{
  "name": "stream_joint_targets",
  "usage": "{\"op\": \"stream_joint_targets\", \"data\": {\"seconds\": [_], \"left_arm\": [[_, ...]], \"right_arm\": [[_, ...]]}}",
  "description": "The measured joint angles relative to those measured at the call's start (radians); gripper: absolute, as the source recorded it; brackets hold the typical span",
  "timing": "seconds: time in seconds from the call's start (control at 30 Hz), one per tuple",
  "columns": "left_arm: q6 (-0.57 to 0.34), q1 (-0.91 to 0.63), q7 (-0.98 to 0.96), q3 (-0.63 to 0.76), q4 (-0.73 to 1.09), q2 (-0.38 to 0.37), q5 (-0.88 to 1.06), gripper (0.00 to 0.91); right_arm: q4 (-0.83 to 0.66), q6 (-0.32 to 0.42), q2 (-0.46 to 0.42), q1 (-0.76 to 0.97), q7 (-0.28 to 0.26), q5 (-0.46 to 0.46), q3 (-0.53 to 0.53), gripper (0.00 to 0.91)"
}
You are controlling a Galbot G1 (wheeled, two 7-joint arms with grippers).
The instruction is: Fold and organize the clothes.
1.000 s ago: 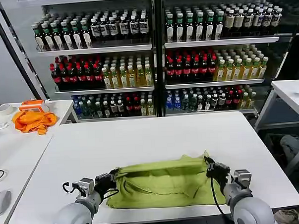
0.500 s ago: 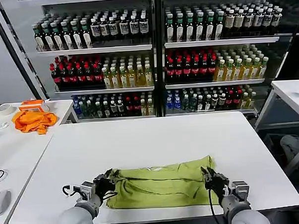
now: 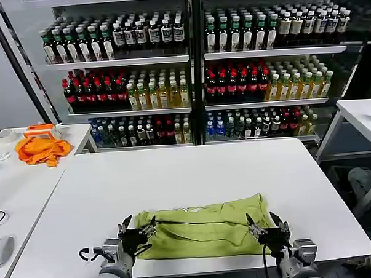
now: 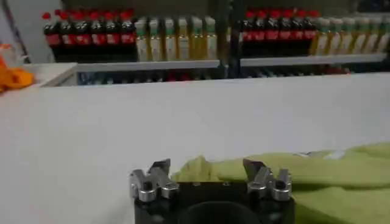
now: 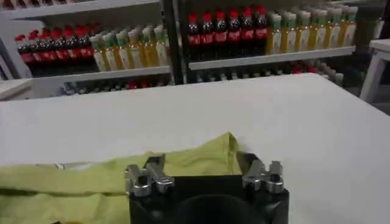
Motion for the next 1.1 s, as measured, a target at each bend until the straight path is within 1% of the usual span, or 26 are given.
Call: {"op": "stream_joint_targets", "data": {"seconds": [0.13, 0.17, 0.2, 0.23, 0.27, 0.3, 0.33, 0.4, 0.47, 0.7, 0.73, 0.77, 1.1], "left_arm": [[-0.012, 0.006, -0.039, 0.003, 0.015, -0.051, -0.001, 0.907], [-0.015, 0.006, -0.047, 0.003, 0.019, -0.062, -0.002, 0.846], [-0.018, 0.006, -0.054, 0.002, 0.023, -0.073, -0.003, 0.645], [-0.021, 0.006, -0.060, 0.002, 0.028, -0.082, -0.003, 0.544], [-0.024, 0.006, -0.067, 0.002, 0.033, -0.091, -0.004, 0.373], [-0.028, 0.005, -0.072, 0.002, 0.039, -0.100, -0.004, 0.282], [-0.031, 0.006, -0.075, 0.002, 0.044, -0.107, -0.004, 0.111], [-0.039, 0.010, -0.080, 0.007, 0.054, -0.123, -0.002, 0.040], [-0.047, 0.014, -0.083, 0.010, 0.060, -0.134, 0.002, 0.020], [-0.080, 0.023, -0.084, 0.011, 0.079, -0.164, 0.003, 0.020], [-0.083, 0.024, -0.083, 0.011, 0.079, -0.166, 0.001, 0.030], [-0.086, 0.024, -0.081, 0.010, 0.080, -0.166, -0.001, 0.020], [-0.097, 0.027, -0.064, -0.019, 0.068, -0.161, -0.067, 0.020]], "right_arm": [[0.004, 0.012, 0.010, -0.022, -0.003, -0.020, 0.001, 0.907], [0.005, 0.014, 0.012, -0.027, -0.004, -0.025, 0.001, 0.907], [0.007, 0.017, 0.014, -0.032, -0.005, -0.030, 0.001, 0.907], [0.009, 0.018, 0.015, -0.036, -0.005, -0.033, 0.001, 0.907], [0.011, 0.020, 0.016, -0.040, -0.006, -0.036, 0.001, 0.907], [0.012, 0.021, 0.017, -0.043, -0.006, -0.039, 0.001, 0.907], [0.013, 0.022, 0.019, -0.045, -0.007, -0.041, 0.001, 0.907], [0.016, 0.024, 0.022, -0.049, -0.007, -0.045, 0.002, 0.907], [0.019, 0.025, 0.025, -0.054, -0.007, -0.049, 0.002, 0.907], [0.024, 0.028, 0.033, -0.064, -0.007, -0.057, 0.004, 0.907], [0.024, 0.028, 0.035, -0.065, -0.007, -0.057, 0.003, 0.907], [0.024, 0.029, 0.036, -0.065, -0.007, -0.058, 0.002, 0.907], [0.023, 0.031, 0.043, -0.057, -0.003, -0.061, 0.006, 0.907]]}}
